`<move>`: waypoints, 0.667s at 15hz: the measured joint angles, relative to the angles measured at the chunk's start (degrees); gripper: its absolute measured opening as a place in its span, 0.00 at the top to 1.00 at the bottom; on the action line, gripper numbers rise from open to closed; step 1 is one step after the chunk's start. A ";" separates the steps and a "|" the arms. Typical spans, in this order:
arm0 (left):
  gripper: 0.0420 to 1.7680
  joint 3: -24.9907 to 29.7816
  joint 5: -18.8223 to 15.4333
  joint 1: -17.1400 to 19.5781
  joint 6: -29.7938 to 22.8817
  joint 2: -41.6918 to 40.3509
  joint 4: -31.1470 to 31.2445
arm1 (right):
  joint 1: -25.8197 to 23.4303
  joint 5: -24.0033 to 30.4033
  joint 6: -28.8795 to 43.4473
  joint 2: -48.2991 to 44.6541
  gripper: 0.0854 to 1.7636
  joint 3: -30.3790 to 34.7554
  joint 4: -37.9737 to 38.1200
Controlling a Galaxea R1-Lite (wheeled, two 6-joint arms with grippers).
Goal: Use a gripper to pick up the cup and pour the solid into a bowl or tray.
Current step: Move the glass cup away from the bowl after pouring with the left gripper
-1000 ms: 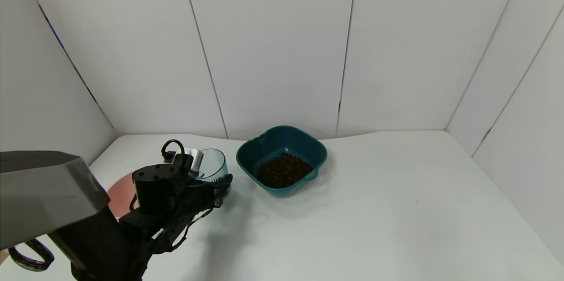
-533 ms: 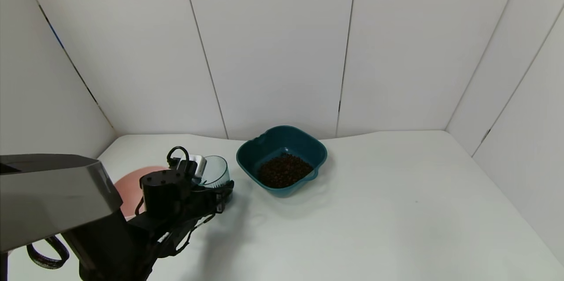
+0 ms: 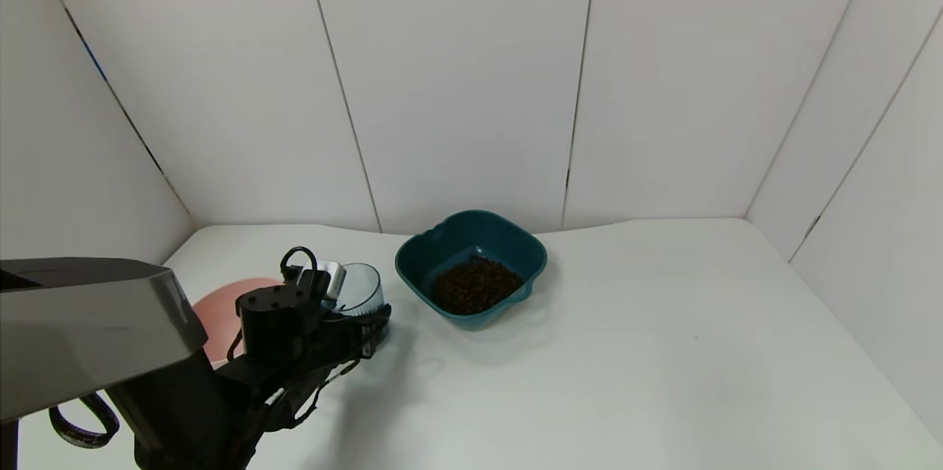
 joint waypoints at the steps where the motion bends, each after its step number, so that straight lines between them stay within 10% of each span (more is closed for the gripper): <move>1: 0.23 -0.01 0.00 0.00 -0.02 0.00 -0.07 | 0.00 -0.02 0.00 0.00 0.03 0.00 0.00; 10: 0.09 0.16 0.43 0.00 -0.09 -0.57 0.65 | 0.00 -0.02 -0.02 0.00 0.03 0.00 0.02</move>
